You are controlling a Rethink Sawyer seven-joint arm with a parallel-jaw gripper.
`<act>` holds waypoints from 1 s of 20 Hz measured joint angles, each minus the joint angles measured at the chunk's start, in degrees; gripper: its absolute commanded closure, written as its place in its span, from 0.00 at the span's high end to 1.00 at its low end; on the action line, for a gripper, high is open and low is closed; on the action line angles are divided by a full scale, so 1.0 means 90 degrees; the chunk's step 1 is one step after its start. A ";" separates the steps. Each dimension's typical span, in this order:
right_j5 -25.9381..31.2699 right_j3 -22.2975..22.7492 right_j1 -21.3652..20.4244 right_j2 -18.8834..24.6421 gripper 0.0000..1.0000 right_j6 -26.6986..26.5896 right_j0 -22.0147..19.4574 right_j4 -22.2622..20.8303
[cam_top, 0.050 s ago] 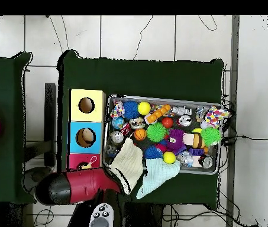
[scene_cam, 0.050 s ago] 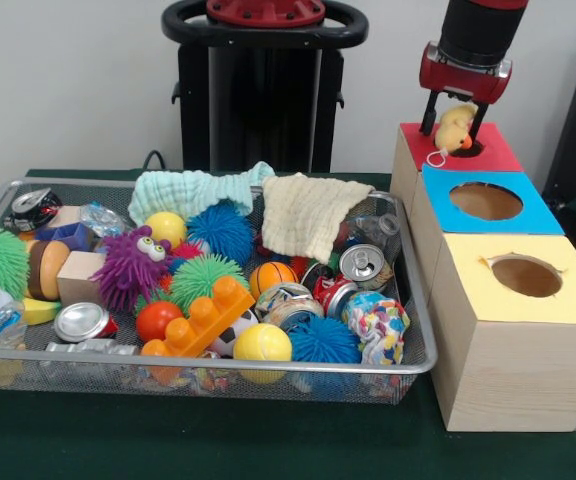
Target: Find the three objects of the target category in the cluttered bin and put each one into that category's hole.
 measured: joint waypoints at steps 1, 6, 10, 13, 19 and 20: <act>-0.0008 0.0001 0.0000 0.0000 1.00 0.0000 -0.0003 0.0001; -0.0150 0.0104 -0.0043 0.0013 1.00 0.0001 -0.0071 0.0023; -0.0267 0.0161 -0.0078 0.0059 1.00 0.0001 -0.0119 0.0032; -0.0385 0.0173 -0.0109 0.0073 1.00 0.0000 -0.0141 0.0029; -0.0802 0.0173 -0.0233 0.0085 1.00 0.0000 -0.0157 0.0029; -0.0856 0.0173 -0.0252 0.0086 1.00 0.0000 -0.0157 0.0029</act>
